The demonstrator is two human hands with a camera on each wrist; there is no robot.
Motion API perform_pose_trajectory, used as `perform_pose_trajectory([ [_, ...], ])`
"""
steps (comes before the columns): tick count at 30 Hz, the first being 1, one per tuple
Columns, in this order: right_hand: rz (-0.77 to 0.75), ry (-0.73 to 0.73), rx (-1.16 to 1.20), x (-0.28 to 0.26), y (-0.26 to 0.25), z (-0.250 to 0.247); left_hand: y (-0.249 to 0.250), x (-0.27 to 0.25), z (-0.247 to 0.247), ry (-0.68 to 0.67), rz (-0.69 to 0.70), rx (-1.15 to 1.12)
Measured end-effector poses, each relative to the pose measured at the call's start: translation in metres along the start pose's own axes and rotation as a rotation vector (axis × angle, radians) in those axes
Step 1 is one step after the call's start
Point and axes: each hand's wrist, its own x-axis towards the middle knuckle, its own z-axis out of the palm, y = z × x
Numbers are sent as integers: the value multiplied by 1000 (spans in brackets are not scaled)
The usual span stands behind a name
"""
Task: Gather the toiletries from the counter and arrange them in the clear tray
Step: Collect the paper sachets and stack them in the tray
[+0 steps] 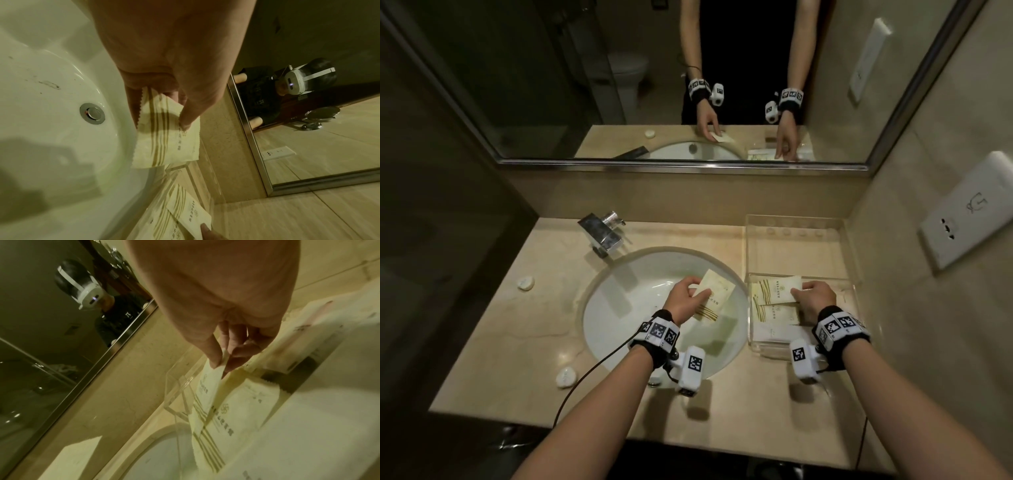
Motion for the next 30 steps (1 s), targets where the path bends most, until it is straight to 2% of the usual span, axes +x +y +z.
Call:
perform_pose_trajectory([
  [9, -96, -7, -288, 5, 0, 10, -3, 5, -8, 18, -1, -5],
  [15, -227, 85, -287, 3, 6, 8, -1, 12, -1, -13, -8, -17],
  [18, -346, 148, -136, -2, 2, 7, 3, 16, 4, -12, 1, -25],
  [20, -397, 43, 25, -10, -7, 7, 9, 18, 10, -39, 29, -26],
  [22, -433, -176, 144, -21, -19, 5, 20, 20, 20, -77, 68, 20],
  [24, -476, -346, 146, -28, -29, 1, 31, 23, 33, -111, 106, 71],
  [25, -503, -374, 123, -28, -31, -1, 37, 23, 39, -128, 132, 90],
  [27, -519, -340, 95, -22, -31, -5, 48, 26, 52, -134, 171, 121],
  [30, -372, -213, 124, -5, -15, -13, 56, 29, 65, -27, 191, 150],
])
